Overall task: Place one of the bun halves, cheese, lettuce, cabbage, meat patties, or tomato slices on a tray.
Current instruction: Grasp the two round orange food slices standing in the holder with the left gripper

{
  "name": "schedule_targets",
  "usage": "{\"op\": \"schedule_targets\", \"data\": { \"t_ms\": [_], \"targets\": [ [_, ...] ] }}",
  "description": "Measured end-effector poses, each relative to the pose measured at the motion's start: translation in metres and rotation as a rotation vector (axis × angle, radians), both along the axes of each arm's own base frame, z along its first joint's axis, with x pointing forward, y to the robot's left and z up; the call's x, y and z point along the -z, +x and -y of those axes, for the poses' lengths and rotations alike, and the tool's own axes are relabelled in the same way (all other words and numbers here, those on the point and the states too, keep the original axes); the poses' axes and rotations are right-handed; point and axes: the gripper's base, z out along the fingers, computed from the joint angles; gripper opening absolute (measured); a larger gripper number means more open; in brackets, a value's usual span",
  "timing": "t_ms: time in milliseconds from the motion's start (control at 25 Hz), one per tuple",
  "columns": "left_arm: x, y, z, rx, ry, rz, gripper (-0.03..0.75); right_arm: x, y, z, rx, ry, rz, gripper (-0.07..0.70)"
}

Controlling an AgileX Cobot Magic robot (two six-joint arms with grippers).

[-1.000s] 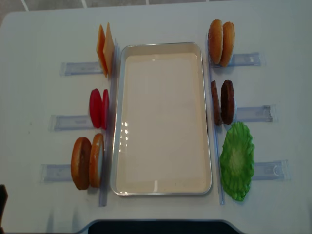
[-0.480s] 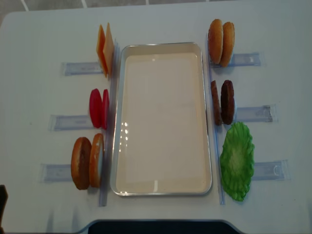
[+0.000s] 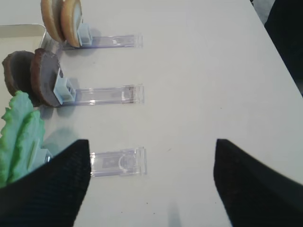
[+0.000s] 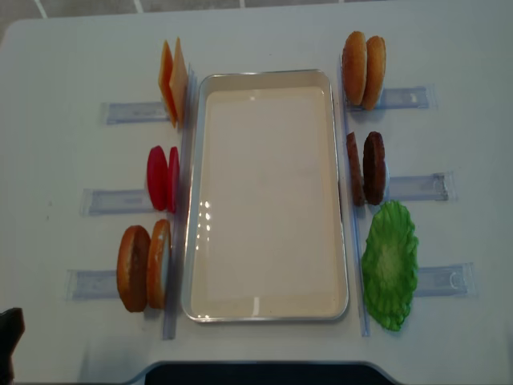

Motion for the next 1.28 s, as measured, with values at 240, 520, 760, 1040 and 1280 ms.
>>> {"op": "schedule_targets", "data": {
  "t_ms": [240, 520, 760, 1040, 1280],
  "targets": [
    [-0.013, 0.029, -0.002, 0.002, -0.021, -0.144, 0.517, 0.000, 0.000, 0.000, 0.000, 0.000, 0.000, 0.540],
    [-0.026, 0.074, -0.006, 0.002, -0.037, -0.286, 0.536, 0.000, 0.000, 0.000, 0.000, 0.000, 0.000, 0.540],
    [-0.033, 0.110, -0.009, 0.004, -0.053, -0.363, 0.517, 0.000, 0.000, 0.000, 0.000, 0.000, 0.000, 0.540],
    [-0.027, 0.146, -0.012, 0.003, -0.062, -0.455, 0.517, 0.000, 0.000, 0.000, 0.000, 0.000, 0.000, 0.540],
    [-0.023, 0.158, -0.013, 0.000, -0.067, -0.489, 0.517, 0.000, 0.000, 0.000, 0.000, 0.000, 0.000, 0.540]
  ]
}}
